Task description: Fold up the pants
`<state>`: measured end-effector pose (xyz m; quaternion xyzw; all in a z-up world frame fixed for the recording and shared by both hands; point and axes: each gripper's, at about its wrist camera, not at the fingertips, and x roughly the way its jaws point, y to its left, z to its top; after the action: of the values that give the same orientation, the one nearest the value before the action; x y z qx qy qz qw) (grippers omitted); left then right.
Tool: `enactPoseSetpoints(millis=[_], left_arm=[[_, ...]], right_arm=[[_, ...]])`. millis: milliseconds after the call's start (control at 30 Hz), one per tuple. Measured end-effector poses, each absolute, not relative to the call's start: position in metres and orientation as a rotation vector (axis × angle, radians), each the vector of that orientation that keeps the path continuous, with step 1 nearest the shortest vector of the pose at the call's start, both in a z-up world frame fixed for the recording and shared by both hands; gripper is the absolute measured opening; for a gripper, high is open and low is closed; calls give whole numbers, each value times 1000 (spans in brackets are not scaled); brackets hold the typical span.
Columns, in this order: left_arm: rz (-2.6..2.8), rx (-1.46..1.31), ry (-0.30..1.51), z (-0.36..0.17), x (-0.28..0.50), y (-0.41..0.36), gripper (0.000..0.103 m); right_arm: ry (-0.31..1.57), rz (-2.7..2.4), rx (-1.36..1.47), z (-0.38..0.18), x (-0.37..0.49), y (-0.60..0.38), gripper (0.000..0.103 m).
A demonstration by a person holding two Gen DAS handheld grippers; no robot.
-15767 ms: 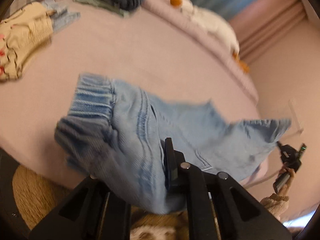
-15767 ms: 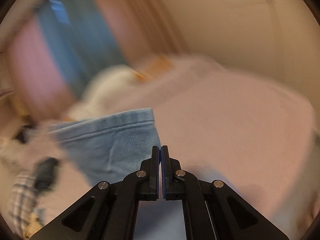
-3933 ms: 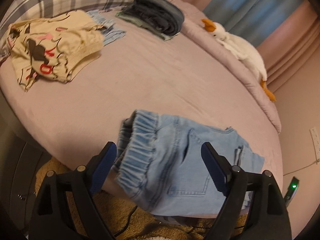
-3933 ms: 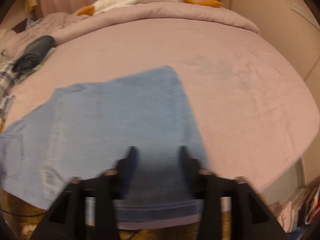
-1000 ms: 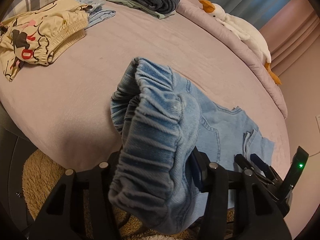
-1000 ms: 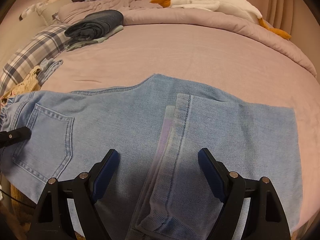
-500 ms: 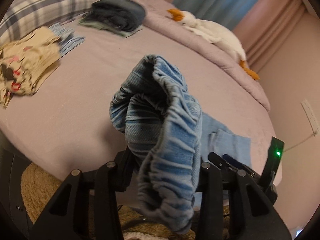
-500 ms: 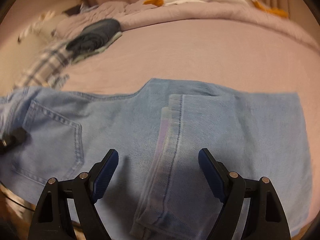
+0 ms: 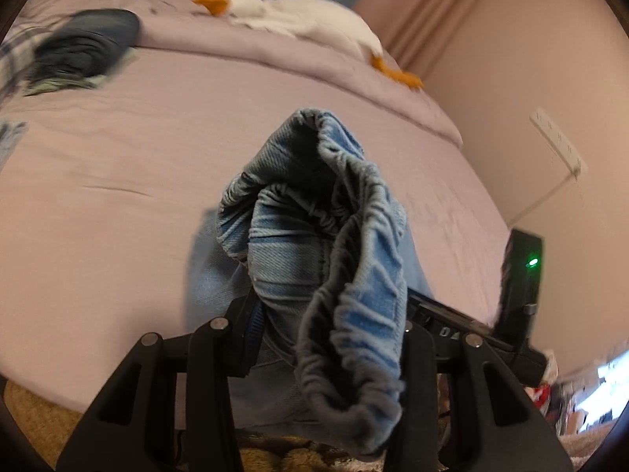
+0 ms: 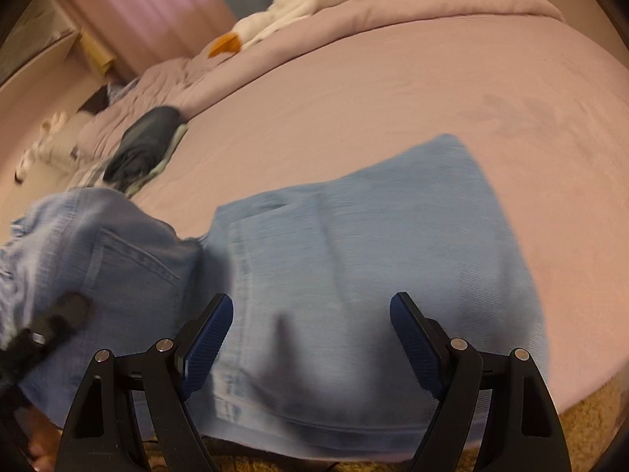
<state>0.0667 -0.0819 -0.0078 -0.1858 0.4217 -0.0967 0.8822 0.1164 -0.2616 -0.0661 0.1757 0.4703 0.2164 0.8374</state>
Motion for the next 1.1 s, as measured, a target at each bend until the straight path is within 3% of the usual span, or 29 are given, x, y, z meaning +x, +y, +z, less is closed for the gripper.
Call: enactPoseSetpoints(millis=[167,200,300,467,667,733,800,833,1100], left_arm=[[-225,-357,997,-45,97,-109,48],[-230,-376,1004,-49,100,-110,54],[-289,-441,970,-43,100,-108,86],[-392,-517,886,-17,85,-91,92],[-227,-474,876,-20,67,-52,91],[-192,-488,899,-31,64,-43,77],[-187,-497,952,-45,62,-46,62],[-200,-494,971,-50,64,-52,58],[-226,-359,1032,-73,73,-87,54]], right_arm=[[1012,404,408,-75,115,-285,82],[1016,397,416,-77,115,-289,82],[1013,381,429,-78,111,-298,82],[976,359,465,-73,106,-311,82],[932,309,462,-60,101,-323,82],[910,306,466,-52,97,-325,83],[881,341,485,-44,92,-324,95],[872,364,497,-40,90,-322,96],[996,530,458,-58,91,-265,102]])
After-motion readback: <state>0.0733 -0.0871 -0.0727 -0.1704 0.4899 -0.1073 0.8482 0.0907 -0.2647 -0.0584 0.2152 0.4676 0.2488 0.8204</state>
